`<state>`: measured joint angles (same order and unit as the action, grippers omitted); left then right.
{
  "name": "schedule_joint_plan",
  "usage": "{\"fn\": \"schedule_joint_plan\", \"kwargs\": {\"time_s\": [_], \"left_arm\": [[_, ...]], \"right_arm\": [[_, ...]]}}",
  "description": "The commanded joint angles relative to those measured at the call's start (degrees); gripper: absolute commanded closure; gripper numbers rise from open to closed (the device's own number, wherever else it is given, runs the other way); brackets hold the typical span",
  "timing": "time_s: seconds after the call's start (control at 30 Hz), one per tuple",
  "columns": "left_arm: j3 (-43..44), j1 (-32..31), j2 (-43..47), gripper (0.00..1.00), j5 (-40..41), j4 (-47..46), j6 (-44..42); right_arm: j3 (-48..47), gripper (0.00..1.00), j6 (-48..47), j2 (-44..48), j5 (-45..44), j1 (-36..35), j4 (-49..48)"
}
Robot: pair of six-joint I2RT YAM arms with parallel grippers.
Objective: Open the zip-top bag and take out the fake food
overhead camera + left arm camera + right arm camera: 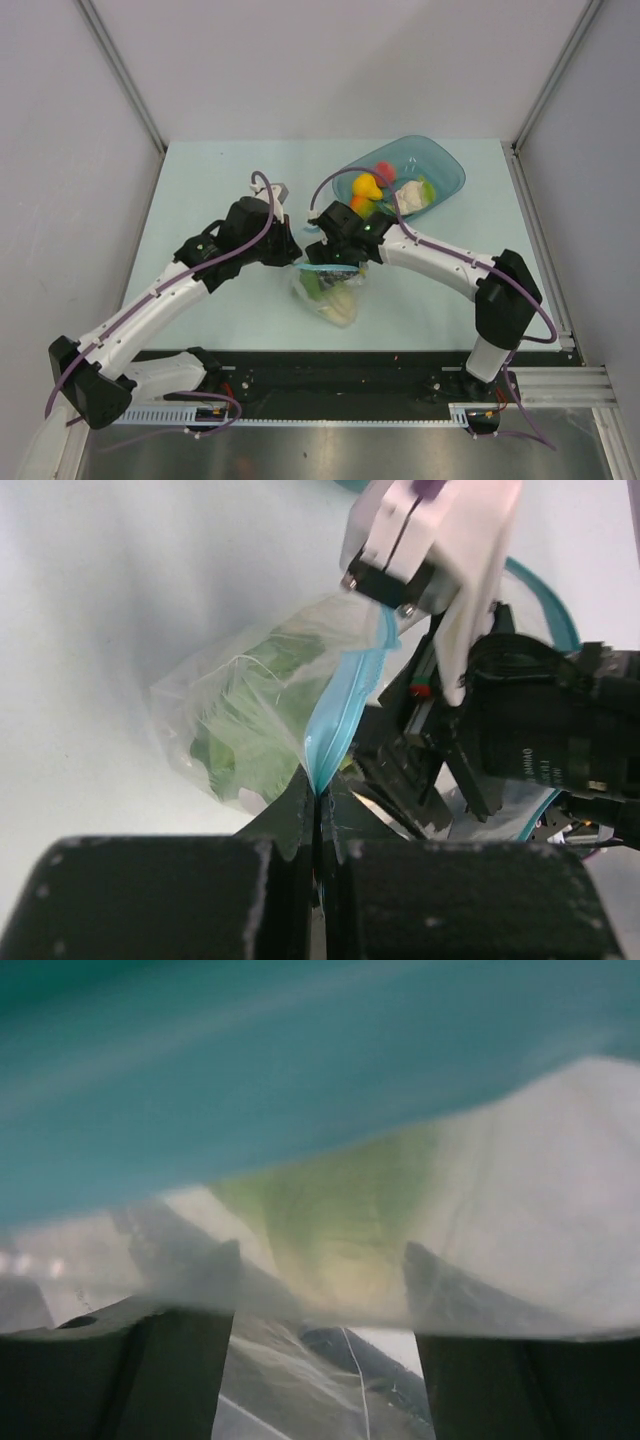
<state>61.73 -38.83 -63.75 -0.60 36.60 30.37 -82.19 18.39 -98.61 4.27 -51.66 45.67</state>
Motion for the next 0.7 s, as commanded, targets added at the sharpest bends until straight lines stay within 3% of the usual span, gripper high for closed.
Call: {"fn": "schedule_joint_plan", "kwargs": {"time_s": [0.0, 0.2, 0.37, 0.47, 0.5, 0.53, 0.57, 0.63, 0.67], "left_arm": [[2.16, 0.24, 0.2, 1.0, -1.07, -2.23, -0.93], [1.28, 0.24, 0.64, 1.0, -1.6, -2.85, -0.4], [0.76, 0.24, 0.73, 1.0, -2.3, -2.94, 0.48], [0.58, 0.24, 1.17, 1.0, -2.48, -2.24, 0.83], [0.67, 0.24, 1.25, 0.97, -2.04, -1.54, 0.83], [0.67, 0.24, 1.69, 0.92, -1.86, -1.27, 0.83], [0.84, 0.24, 2.04, 0.76, -1.16, -1.01, 0.83], [1.02, 0.33, 3.7, 0.6, 0.51, -0.21, 0.74], [1.11, 0.59, 4.5, 0.47, 0.51, -0.04, 0.57]], "right_arm": [[2.3, 0.25, -0.46, 0.96, 1.96, -1.6, 0.12], [9.06, 0.11, 0.33, 0.17, 3.9, -2.39, -6.37], [10.83, 0.16, 1.56, -2.03, 2.51, -2.31, -10.69], [10.91, 0.26, 1.73, -0.71, 1.71, -1.78, -11.04], [11.09, 0.39, 1.56, 0.34, 1.62, -1.52, -11.13], [11.18, 0.44, 1.56, 0.69, 1.79, -0.91, -11.74], [11.35, 0.49, 1.47, 1.31, 3.01, -0.38, -12.09], [11.62, 0.68, 2.17, 2.1, 4.25, 0.68, -12.88], [11.62, 0.78, 2.52, 2.45, 5.91, 2.07, -13.15]]}}
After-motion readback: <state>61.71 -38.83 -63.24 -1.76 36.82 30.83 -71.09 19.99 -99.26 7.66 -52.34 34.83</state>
